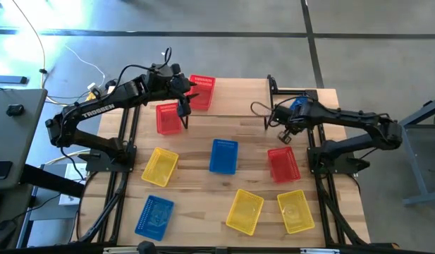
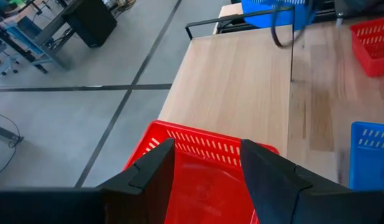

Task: Stack baskets on shelf by color
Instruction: Put the top blue bin on the shelf

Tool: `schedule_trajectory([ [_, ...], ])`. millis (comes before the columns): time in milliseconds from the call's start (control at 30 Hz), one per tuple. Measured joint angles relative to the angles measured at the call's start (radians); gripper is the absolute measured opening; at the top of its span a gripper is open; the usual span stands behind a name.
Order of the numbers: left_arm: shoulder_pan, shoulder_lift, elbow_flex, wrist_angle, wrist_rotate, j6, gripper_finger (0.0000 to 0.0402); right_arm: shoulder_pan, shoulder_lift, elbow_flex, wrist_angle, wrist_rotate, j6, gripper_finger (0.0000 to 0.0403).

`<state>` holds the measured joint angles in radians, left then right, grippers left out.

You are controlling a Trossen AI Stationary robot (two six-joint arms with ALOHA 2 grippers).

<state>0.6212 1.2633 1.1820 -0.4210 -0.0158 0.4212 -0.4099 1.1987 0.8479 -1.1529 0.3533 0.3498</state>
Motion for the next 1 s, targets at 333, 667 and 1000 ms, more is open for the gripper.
schedule_trajectory([
  [333,0.0,0.0,0.0,-0.004,-0.065,-0.012,0.0172,-0.005,-0.021,0.211,-0.072,0.167,0.072,0.0],
  [667,0.0,0.0,0.0,-0.166,-0.071,-0.084,0.0172,-0.042,-0.001,0.47,-0.044,0.248,-0.221,0.0],
  [1000,0.0,0.0,0.0,-0.284,-0.016,-0.202,0.0172,-0.039,0.184,0.704,-0.078,0.186,-0.494,0.0],
])
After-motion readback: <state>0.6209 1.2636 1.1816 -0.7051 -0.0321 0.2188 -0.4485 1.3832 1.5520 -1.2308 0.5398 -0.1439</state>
